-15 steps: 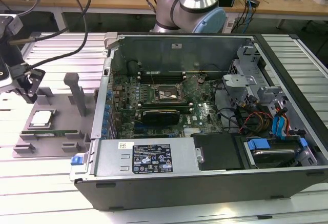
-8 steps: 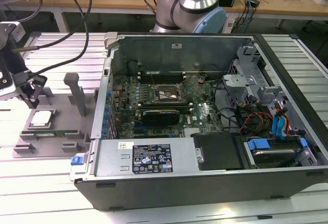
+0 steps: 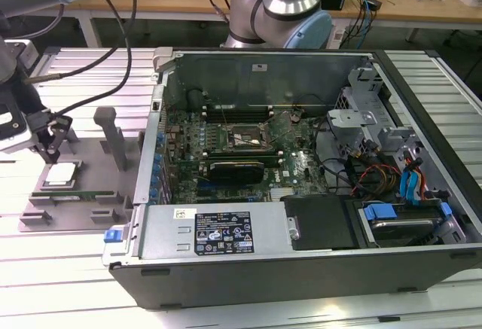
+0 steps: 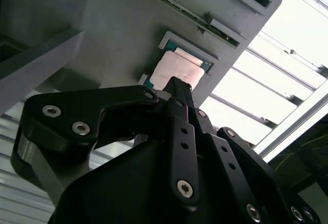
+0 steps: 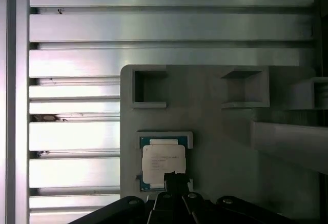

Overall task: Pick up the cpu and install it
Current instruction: 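Pick up the cpu and move it towards the insertion slot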

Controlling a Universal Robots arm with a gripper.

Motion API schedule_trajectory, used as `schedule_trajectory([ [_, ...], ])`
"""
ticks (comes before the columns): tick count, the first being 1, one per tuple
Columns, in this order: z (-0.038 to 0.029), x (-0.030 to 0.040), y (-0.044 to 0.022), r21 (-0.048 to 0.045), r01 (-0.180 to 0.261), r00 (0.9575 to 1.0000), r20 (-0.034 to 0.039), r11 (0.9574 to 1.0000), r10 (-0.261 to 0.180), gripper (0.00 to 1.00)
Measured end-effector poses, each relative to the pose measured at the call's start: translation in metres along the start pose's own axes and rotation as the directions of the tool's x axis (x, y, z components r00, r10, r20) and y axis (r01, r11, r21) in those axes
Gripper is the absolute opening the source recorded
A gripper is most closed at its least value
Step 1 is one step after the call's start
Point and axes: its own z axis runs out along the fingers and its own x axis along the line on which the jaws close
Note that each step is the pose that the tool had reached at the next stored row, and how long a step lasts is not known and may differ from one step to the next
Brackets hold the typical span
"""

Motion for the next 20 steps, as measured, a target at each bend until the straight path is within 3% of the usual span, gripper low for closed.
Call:
schedule_trajectory([
  [8, 0.0164, 0.0047, -0.0006, 0.0001, 0.004, 1.0, 0.0, 1.0, -0.004, 0.11],
  [16, 0.0171, 0.0049, -0.0006, 0.0005, 0.004, 1.0, -0.0001, 1.0, -0.004, 0.11],
  [18, 0.0171, 0.0048, -0.0006, 0.0006, 0.004, 1.0, -0.0001, 1.0, -0.004, 0.36],
  [20, 0.0171, 0.0049, -0.0005, 0.0006, 0.004, 1.0, -0.0001, 1.0, -0.004, 0.48],
])
